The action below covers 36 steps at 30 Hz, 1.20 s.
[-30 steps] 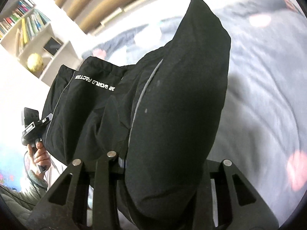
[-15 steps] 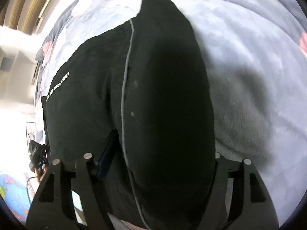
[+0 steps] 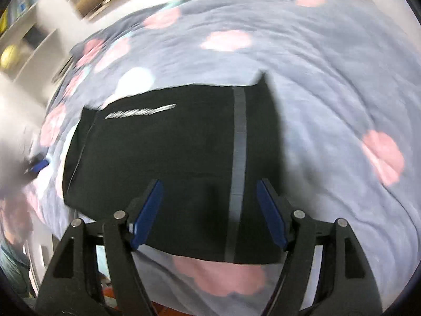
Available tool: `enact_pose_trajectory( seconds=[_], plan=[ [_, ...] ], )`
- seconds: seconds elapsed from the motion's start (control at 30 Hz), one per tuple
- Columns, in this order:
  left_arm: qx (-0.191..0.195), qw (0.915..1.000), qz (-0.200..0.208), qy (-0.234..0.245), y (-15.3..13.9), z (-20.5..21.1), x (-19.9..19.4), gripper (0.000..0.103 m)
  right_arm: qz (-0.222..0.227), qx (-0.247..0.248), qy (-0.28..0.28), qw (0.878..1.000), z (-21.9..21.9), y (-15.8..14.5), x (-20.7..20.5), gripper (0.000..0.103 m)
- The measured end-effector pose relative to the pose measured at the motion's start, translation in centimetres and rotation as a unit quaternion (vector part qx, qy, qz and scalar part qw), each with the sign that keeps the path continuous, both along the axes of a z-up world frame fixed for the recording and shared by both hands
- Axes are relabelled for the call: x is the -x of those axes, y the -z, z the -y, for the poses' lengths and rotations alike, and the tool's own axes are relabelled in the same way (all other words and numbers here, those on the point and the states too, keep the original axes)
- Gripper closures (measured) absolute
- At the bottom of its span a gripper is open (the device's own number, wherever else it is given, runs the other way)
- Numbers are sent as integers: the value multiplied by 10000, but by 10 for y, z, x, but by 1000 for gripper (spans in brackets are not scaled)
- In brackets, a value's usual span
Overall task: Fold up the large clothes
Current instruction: 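Lower the folded bundle onto the blanket and open both grippers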
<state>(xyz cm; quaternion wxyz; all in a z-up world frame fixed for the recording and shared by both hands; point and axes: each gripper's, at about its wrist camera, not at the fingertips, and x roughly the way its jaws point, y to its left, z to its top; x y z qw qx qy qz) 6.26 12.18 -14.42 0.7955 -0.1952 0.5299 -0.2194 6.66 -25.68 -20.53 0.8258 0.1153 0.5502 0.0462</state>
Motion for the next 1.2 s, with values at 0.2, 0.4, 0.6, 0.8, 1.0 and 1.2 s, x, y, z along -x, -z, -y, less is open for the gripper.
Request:
enact_pose_trajectory(
  seconds=[0.2, 0.4, 0.6, 0.8, 1.0, 1.2],
  plan=[
    [-2253, 9650, -102, 1341, 63, 124, 22, 54, -963, 553, -118, 9937, -47, 84, -18, 35],
    [-1694, 9796, -629, 879, 95, 101, 9, 53, -1062, 850, -146, 9906, -56, 106, -23, 34],
    [-1962, 9719, -344, 1252, 62, 107, 23, 52, -1156, 629, 71, 9913, -43, 86, -26, 35],
    [-1884, 9745, 233, 1199, -12, 81, 27, 52, -735, 465, 600, 9944, -20, 23, -16, 34],
    [-1705, 9793, 912, 598, -113, 70, 7, 52, -314, 444, 969, 9938, -17, -44, -16, 34],
    [-2078, 9645, 1551, 500, -188, 88, 18, 52, 26, 289, 846, 9960, -36, -107, -8, 33]
  ],
)
